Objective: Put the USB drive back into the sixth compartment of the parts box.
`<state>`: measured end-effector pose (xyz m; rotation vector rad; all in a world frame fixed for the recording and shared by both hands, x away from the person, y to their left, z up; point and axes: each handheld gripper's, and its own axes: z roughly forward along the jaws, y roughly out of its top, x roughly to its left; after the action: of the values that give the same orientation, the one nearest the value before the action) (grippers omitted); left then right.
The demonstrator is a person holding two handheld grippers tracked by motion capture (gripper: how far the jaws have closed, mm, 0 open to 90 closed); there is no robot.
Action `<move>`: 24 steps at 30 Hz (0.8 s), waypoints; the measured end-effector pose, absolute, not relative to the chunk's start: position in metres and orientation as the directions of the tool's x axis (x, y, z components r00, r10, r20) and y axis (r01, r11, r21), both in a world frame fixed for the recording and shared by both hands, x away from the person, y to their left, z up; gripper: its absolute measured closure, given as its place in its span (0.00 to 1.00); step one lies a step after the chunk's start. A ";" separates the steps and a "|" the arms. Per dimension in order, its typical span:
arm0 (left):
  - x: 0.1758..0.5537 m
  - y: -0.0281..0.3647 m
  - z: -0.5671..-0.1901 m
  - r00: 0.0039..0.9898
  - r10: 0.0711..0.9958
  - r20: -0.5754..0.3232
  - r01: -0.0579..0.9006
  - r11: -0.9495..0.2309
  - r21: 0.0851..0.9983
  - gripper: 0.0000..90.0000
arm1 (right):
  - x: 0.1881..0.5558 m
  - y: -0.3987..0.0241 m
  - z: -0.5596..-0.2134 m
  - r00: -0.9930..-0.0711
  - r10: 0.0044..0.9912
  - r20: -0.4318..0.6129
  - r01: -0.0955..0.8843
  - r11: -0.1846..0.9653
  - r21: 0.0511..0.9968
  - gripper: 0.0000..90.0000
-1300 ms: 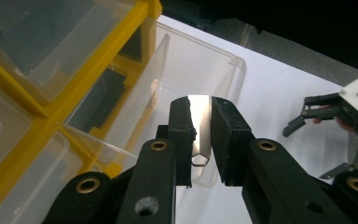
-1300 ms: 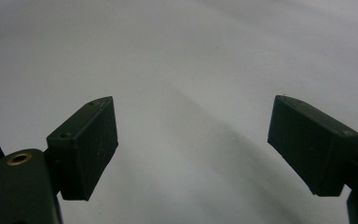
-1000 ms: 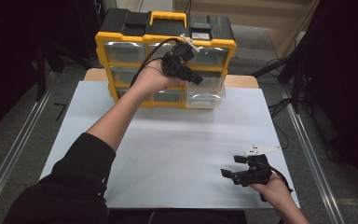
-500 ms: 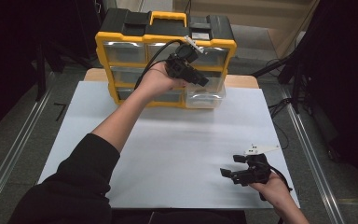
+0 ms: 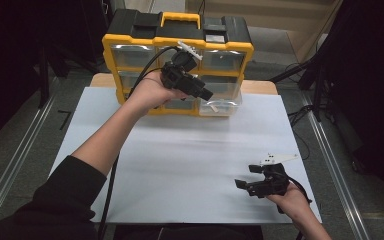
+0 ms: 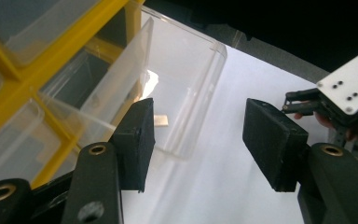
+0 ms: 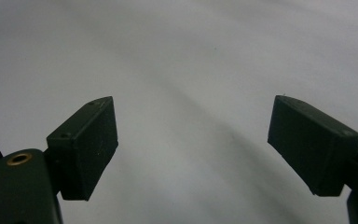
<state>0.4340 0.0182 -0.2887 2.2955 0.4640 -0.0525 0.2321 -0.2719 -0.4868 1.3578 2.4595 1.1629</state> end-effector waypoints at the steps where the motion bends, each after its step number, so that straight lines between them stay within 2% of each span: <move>1: 0.432 0.021 -0.289 0.933 0.312 -0.178 0.344 -0.634 0.692 0.50 | 0.232 -0.271 -0.487 -0.597 0.759 0.259 0.682 0.311 0.662 0.16; 6: 0.425 0.029 -0.291 0.934 0.310 -0.178 0.343 -0.636 0.692 0.44 | 0.234 -0.270 -0.486 -0.601 0.757 0.257 0.679 0.314 0.663 0.16; 16: 0.414 0.053 -0.304 0.925 0.312 -0.218 0.371 -0.608 0.702 0.42 | 0.237 -0.271 -0.486 -0.598 0.759 0.257 0.680 0.311 0.664 0.16; 24: 0.406 0.063 -0.319 0.926 0.310 -0.216 0.367 -0.604 0.707 0.41 | 0.237 -0.271 -0.487 -0.600 0.758 0.255 0.680 0.316 0.661 0.16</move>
<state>0.4055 0.0634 -0.3192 2.2612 0.4778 -0.0901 0.2370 -0.2705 -0.4866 1.3511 2.4639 1.1574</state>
